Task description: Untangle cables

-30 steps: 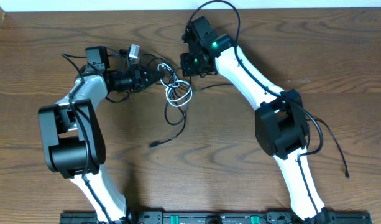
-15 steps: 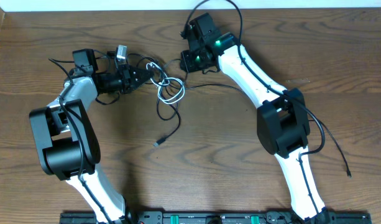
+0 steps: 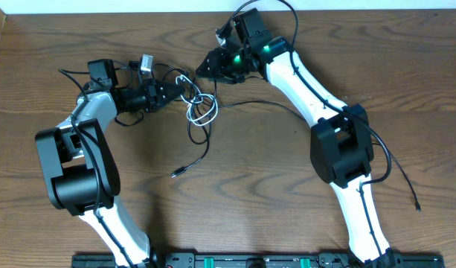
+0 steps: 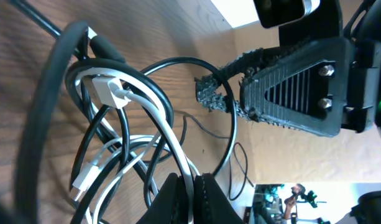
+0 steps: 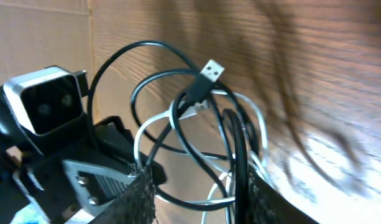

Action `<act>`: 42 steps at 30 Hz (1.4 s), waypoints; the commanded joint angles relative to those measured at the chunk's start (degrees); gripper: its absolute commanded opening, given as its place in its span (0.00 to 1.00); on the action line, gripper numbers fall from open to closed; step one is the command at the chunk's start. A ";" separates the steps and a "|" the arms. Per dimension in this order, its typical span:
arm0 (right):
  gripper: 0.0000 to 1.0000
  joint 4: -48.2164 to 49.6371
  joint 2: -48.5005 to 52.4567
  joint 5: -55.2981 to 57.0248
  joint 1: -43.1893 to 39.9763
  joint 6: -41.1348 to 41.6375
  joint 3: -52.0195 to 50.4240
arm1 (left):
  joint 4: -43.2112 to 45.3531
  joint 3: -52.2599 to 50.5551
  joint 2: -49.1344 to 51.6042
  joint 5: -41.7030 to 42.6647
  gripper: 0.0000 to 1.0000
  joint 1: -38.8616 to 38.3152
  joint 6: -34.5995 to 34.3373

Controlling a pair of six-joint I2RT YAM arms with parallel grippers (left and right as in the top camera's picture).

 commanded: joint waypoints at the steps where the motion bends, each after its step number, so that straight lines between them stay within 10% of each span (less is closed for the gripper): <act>1: 0.37 1.84 0.13 -1.88 1.88 5.51 -0.35 | -0.15 0.50 -0.22 1.25 0.07 -0.31 4.70; 15: 0.39 2.01 0.15 3.19 4.66 14.01 -0.39 | -0.13 0.50 -0.22 1.36 0.07 -5.29 10.60; 23: 0.25 -1.31 0.15 11.37 6.51 14.01 -1.73 | -0.13 0.50 -0.22 1.38 0.07 -5.25 10.60; 27: 0.01 -1.29 0.15 18.14 6.97 13.92 -2.89 | -0.13 0.50 -0.22 0.72 0.07 -5.16 10.58; 42: 0.01 -1.57 0.15 21.18 3.17 1.79 -4.11 | -0.33 0.50 -0.22 -10.25 0.14 -1.73 4.26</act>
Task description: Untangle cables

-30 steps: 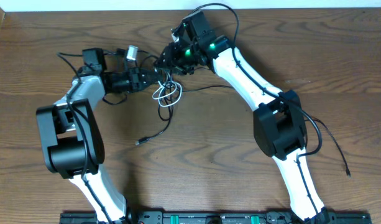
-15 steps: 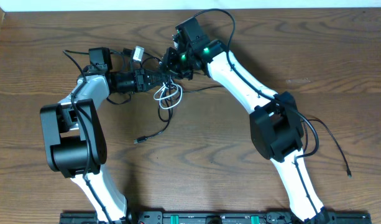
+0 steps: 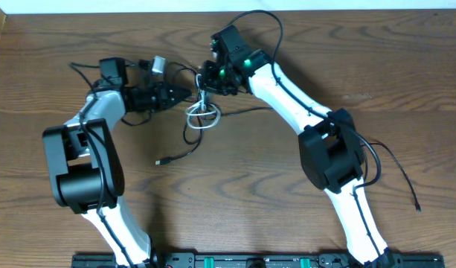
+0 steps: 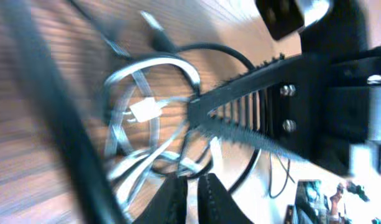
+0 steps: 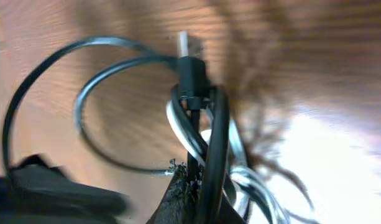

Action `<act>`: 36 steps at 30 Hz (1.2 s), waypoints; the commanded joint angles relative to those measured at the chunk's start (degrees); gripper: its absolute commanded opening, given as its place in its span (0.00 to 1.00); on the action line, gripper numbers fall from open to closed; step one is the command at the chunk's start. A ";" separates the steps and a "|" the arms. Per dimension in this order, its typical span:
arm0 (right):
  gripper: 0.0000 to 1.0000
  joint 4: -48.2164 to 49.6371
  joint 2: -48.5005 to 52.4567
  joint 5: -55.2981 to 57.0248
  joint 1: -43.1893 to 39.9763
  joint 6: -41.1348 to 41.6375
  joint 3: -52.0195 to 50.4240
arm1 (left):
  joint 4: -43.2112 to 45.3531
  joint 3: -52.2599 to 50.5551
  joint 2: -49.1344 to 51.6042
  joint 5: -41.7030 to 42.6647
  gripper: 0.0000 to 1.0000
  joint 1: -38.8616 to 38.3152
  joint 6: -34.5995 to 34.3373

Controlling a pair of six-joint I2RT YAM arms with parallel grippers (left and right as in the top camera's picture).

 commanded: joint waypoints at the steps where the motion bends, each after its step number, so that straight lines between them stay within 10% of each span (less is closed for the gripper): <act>1: 0.01 -0.17 0.20 2.69 -1.29 -4.02 -0.90 | -0.09 0.50 -0.35 -1.62 0.14 0.90 -0.76; 36: 0.01 4.98 0.20 -6.97 -0.13 -4.33 -0.90 | 1.51 0.50 -0.35 -8.24 0.31 -8.68 -4.22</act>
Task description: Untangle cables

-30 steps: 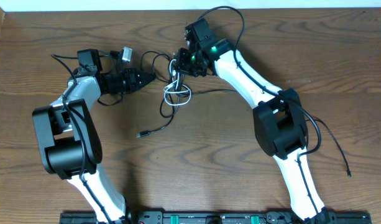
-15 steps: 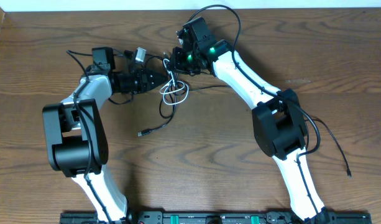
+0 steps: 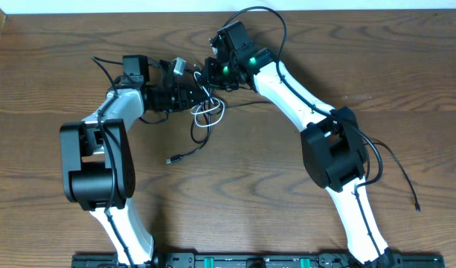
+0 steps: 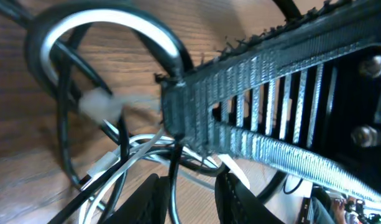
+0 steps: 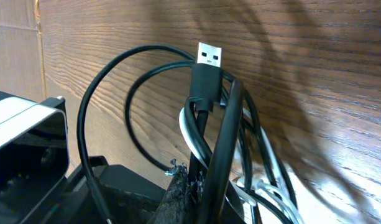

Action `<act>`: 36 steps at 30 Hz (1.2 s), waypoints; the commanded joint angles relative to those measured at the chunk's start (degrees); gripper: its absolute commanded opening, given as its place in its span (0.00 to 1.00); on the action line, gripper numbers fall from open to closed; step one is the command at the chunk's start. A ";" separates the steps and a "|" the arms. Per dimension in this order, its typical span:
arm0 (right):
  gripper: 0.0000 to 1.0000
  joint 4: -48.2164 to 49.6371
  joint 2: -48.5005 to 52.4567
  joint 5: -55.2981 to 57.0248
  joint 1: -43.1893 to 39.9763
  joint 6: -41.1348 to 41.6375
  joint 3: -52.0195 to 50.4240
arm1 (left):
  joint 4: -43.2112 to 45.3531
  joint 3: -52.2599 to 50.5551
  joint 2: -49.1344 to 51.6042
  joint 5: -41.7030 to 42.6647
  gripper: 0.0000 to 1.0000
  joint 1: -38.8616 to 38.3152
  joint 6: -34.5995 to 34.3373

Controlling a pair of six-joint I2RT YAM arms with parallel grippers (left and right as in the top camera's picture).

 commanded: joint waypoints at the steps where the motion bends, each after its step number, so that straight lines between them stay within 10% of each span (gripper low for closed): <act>1: 0.01 0.13 0.13 -1.05 0.74 0.35 -0.35 | 0.17 0.50 -0.35 -0.98 0.31 -0.68 -0.52; 36: 0.11 0.87 0.13 -0.17 3.61 4.83 -0.35 | 1.64 0.52 -0.37 1.42 0.34 -0.79 -14.10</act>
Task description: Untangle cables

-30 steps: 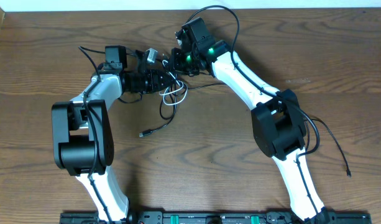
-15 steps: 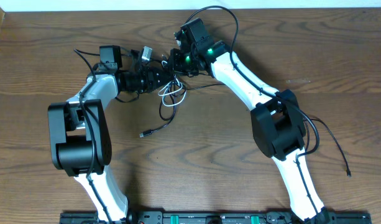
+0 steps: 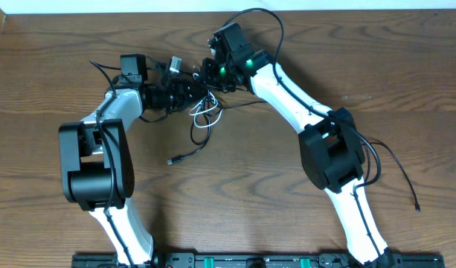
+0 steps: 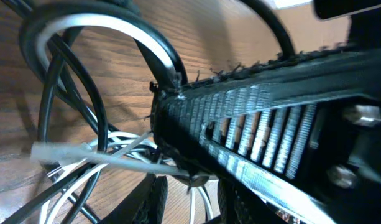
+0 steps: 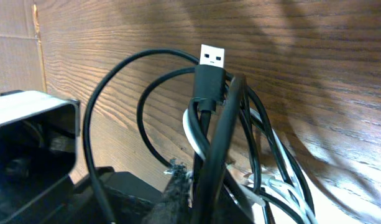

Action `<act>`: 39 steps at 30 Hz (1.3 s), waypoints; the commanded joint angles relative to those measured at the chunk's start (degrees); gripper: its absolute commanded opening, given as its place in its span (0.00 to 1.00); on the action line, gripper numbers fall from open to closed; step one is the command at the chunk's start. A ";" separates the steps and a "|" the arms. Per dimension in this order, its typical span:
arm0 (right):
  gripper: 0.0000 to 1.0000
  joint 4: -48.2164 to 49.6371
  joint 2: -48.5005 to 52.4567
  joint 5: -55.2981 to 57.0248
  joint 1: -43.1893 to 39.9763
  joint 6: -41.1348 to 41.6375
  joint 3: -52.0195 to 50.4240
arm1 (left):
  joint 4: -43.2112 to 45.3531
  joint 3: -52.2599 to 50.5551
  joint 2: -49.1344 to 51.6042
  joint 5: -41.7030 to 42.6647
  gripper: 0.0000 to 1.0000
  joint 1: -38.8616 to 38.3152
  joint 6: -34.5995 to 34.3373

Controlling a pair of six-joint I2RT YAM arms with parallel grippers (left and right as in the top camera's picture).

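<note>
A tangle of black and white cables [image 3: 204,112] lies at the table's back middle, between both arms. My right gripper [image 3: 210,77] [image 5: 199,194] is shut on a thick black cable [image 5: 222,143], lifting loops off the wood; a black USB plug [image 5: 212,61] sticks up beside it. My left gripper [image 3: 192,92] [image 4: 193,198] stands open right against the right gripper's ribbed finger [image 4: 252,130], with a white strand [image 4: 199,208] running between its fingers. A loose black cable end [image 3: 174,158] trails toward the front.
A thin black cable [image 3: 395,160] runs along the right arm toward the table's right edge. Cardboard [image 5: 16,50] stands behind the table's back edge. The arms' bases [image 3: 86,175] [image 3: 328,152] flank the bare wooden middle [image 3: 235,193].
Hardly anything has moved. In the left wrist view the right gripper's finger fills more of the frame, and a white strand now lies across in front of it.
First the left gripper was shut beside the white cable and the right gripper stood open around the loops. Then the right was shut on the black cable, nearer the back. After that the left fingers stood apart against the right finger, as they do now.
</note>
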 commanded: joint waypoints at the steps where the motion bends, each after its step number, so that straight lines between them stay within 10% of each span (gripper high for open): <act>1: 0.13 0.15 0.13 -1.38 2.58 0.74 -0.35 | 0.31 0.52 -0.37 -3.56 0.34 -1.79 -2.08; 8: 0.22 0.28 0.13 0.00 2.34 -2.47 -0.35 | -0.13 0.52 -0.37 -7.91 0.32 -2.19 -2.89; 13: 0.39 -1.36 0.13 0.44 0.09 -12.41 -0.35 | -0.35 0.52 -0.37 -7.91 0.08 -1.81 -2.89; 26: 0.15 -8.11 0.13 5.99 -0.31 -22.71 -0.35 | -2.29 0.52 -0.37 -14.97 0.08 -1.29 -2.89; 39: 0.22 -7.67 0.13 13.73 1.81 -33.77 -0.48 | -2.27 0.52 -0.37 -15.37 0.08 -1.29 -2.89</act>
